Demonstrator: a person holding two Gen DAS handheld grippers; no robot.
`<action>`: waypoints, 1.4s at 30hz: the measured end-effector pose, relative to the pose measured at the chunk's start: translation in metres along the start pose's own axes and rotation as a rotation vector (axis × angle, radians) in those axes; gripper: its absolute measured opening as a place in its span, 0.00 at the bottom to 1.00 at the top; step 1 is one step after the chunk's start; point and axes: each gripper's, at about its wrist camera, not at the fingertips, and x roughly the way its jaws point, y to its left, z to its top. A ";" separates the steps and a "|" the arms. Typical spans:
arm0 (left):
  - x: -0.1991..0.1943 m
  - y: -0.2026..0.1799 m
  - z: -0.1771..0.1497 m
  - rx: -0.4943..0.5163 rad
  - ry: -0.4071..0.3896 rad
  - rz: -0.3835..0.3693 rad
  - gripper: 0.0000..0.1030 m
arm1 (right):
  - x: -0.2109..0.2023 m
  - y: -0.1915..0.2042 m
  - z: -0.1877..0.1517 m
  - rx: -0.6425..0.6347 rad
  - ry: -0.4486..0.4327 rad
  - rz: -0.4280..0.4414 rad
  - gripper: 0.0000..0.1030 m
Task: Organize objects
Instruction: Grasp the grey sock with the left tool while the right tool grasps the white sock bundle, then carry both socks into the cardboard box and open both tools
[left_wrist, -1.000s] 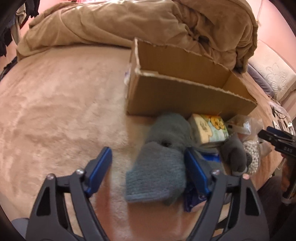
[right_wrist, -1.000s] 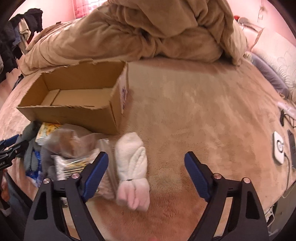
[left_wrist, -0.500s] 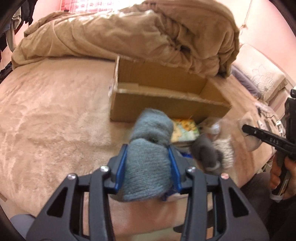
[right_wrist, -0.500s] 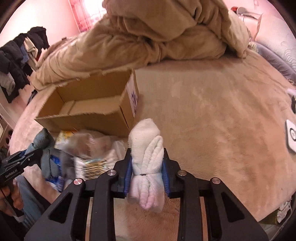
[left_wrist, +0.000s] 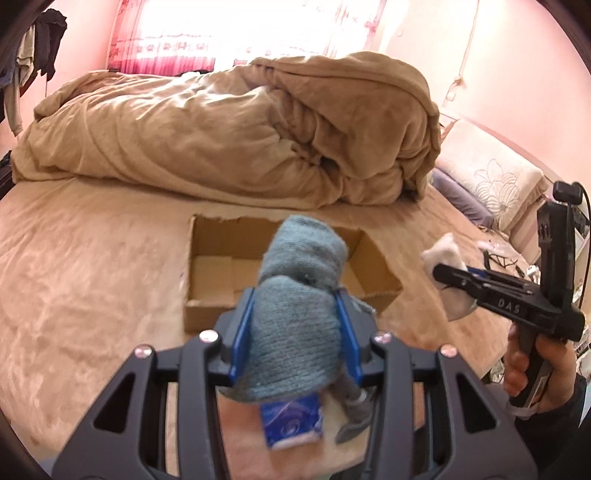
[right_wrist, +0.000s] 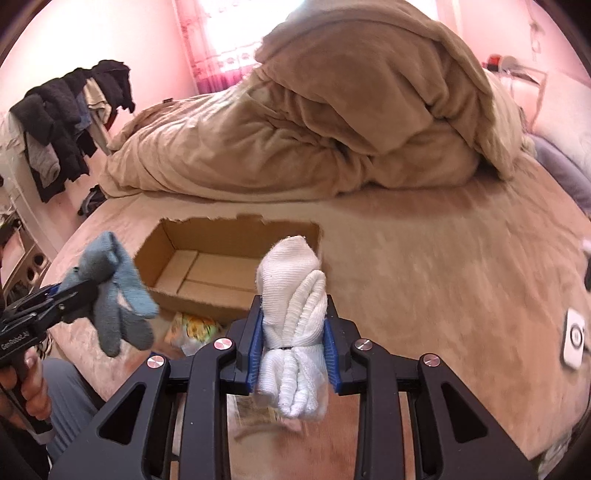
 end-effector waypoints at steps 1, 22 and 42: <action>0.003 -0.001 0.003 0.000 -0.003 -0.003 0.41 | 0.002 0.001 0.004 -0.007 -0.004 0.005 0.29; 0.127 -0.025 0.030 -0.003 0.082 -0.027 0.42 | 0.089 0.004 0.037 -0.004 0.054 0.102 0.29; 0.103 -0.011 0.023 -0.002 0.129 0.004 0.73 | 0.084 0.003 0.026 0.011 0.040 0.079 0.67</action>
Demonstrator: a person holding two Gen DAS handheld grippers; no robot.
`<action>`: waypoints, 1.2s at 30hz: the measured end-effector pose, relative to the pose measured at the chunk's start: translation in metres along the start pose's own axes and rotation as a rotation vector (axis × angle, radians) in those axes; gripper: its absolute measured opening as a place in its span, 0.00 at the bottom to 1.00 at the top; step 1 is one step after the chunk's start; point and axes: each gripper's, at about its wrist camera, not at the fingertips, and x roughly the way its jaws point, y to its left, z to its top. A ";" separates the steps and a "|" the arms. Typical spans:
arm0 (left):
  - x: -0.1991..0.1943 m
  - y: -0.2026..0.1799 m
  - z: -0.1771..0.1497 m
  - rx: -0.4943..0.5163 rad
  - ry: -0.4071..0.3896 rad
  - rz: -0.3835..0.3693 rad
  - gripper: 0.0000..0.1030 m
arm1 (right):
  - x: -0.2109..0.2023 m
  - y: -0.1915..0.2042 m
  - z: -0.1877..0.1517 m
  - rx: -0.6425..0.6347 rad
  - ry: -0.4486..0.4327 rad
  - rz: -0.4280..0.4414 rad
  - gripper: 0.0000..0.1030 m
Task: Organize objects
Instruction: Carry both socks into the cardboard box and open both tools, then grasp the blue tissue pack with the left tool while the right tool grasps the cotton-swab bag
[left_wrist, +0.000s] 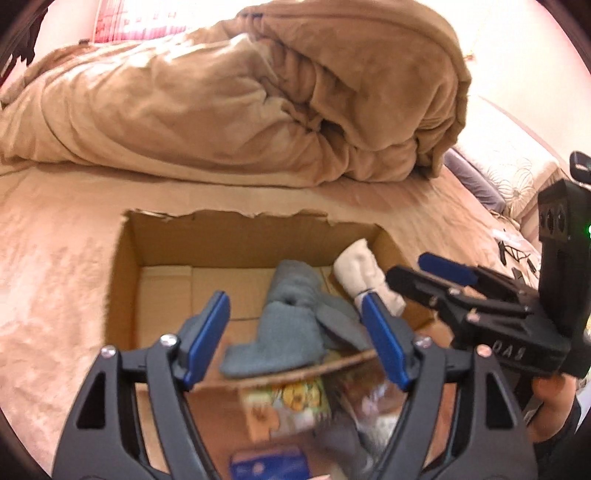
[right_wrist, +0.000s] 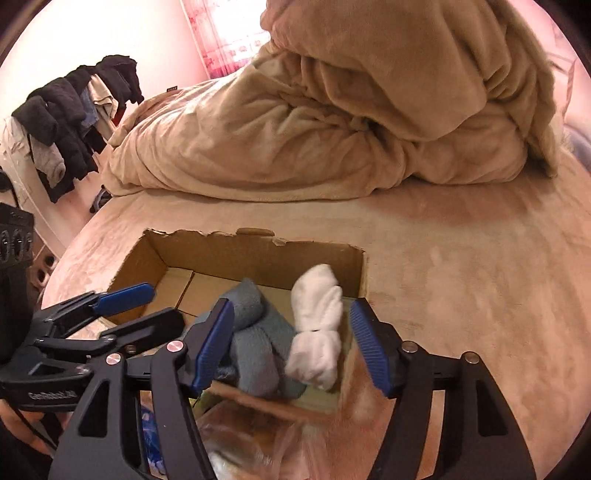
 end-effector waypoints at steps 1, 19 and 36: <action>-0.009 0.000 -0.002 0.006 -0.010 0.006 0.73 | -0.010 0.003 -0.001 0.000 -0.014 -0.001 0.67; -0.163 -0.008 -0.067 0.051 -0.127 0.038 0.83 | -0.147 0.058 -0.058 -0.087 -0.096 -0.071 0.74; -0.097 -0.006 -0.126 0.017 0.043 0.025 0.88 | -0.114 0.053 -0.113 -0.094 0.024 -0.089 0.81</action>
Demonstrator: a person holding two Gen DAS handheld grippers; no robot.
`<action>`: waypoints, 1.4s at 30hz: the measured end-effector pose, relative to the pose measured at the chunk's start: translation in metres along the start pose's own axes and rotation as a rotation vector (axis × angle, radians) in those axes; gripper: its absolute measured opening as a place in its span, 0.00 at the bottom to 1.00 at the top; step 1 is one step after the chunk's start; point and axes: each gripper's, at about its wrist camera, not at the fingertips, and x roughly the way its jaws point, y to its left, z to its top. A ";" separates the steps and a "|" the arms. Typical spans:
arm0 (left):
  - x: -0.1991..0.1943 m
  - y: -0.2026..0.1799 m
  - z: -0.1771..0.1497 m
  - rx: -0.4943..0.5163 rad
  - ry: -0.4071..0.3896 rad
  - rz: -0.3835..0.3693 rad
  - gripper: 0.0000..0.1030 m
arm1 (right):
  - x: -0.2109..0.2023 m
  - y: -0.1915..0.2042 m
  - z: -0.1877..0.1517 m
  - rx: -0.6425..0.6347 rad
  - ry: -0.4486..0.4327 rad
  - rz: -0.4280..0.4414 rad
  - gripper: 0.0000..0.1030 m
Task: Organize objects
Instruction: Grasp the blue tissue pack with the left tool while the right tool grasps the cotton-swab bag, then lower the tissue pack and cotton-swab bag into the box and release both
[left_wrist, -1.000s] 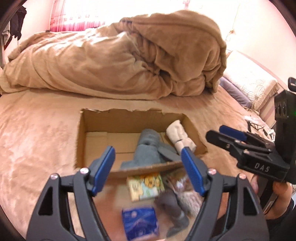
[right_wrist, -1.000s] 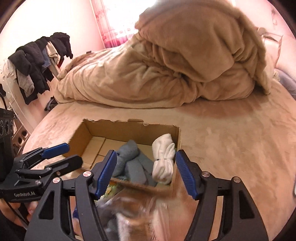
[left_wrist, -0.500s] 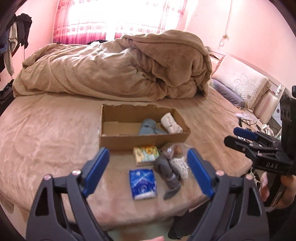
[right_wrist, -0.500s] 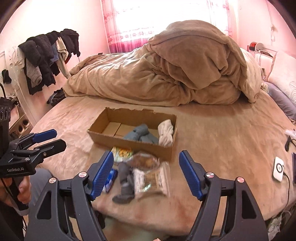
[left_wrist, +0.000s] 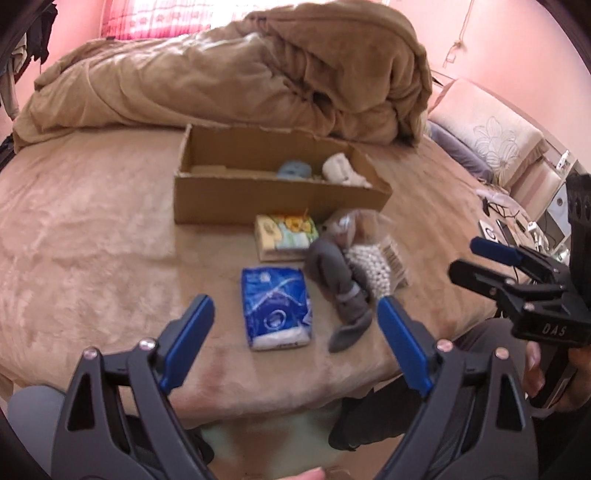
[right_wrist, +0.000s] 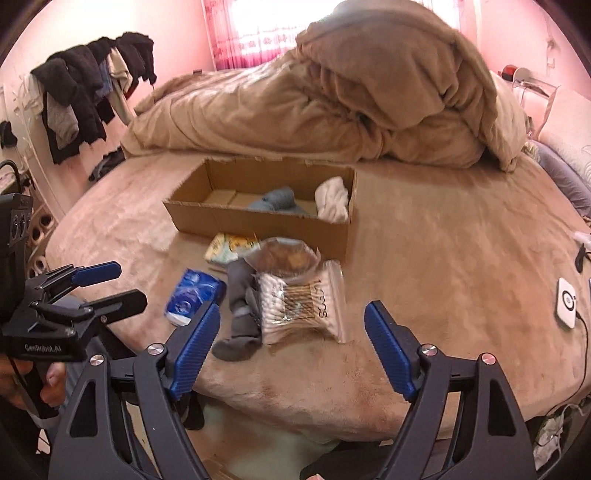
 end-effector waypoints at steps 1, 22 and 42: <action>0.007 -0.001 -0.001 0.001 0.011 0.005 0.88 | 0.005 -0.001 -0.001 -0.003 0.006 0.000 0.81; 0.088 0.009 -0.015 0.048 0.078 0.115 0.87 | 0.106 -0.017 -0.008 0.005 0.129 0.032 0.81; 0.016 0.000 -0.015 0.010 -0.021 0.093 0.54 | 0.045 -0.014 -0.011 0.057 0.037 0.033 0.67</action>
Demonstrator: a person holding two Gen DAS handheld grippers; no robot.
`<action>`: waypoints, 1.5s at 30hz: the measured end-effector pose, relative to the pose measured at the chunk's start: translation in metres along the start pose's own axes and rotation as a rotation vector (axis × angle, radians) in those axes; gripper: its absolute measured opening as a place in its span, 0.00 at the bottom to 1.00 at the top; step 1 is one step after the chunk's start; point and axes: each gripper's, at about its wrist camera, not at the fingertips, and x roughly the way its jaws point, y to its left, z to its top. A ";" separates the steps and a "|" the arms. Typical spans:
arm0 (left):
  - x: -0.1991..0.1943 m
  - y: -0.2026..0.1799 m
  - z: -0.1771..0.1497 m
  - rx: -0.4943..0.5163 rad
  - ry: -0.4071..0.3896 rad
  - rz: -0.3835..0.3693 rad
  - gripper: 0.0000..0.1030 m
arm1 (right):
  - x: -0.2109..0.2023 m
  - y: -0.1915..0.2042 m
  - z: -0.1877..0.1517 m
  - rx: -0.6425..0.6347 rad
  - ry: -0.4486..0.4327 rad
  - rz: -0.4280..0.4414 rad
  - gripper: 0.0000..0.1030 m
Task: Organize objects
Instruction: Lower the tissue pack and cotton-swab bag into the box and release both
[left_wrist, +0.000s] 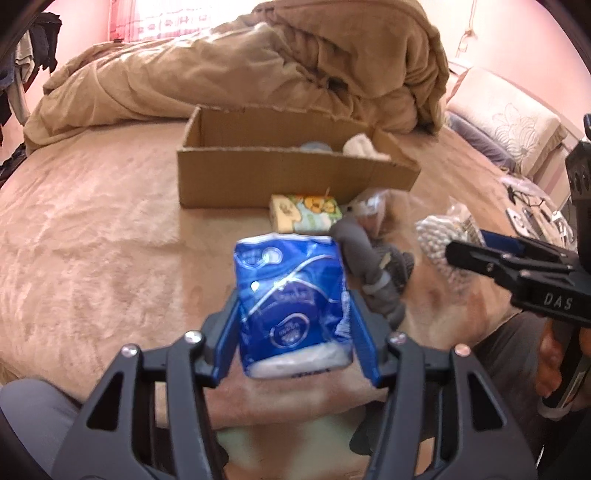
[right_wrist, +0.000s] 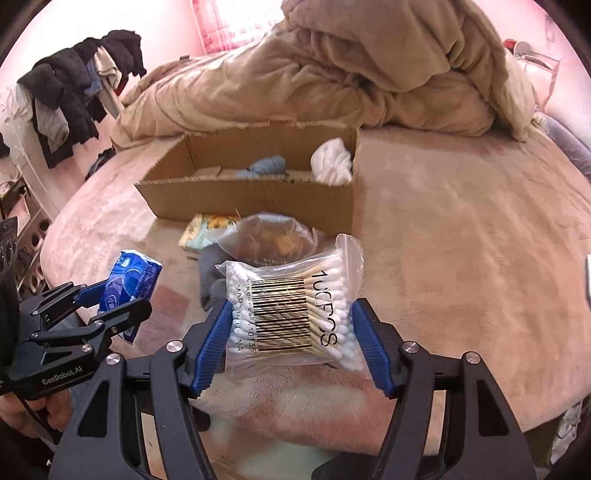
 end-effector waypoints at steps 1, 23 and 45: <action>-0.006 0.001 0.000 -0.006 -0.004 -0.005 0.54 | -0.006 0.001 0.002 0.001 -0.009 0.001 0.67; -0.095 0.033 0.078 -0.035 -0.242 -0.075 0.54 | -0.061 0.050 0.083 -0.017 -0.169 0.097 0.67; 0.039 0.072 0.142 -0.006 -0.132 -0.067 0.54 | 0.041 0.054 0.137 0.004 -0.087 0.040 0.67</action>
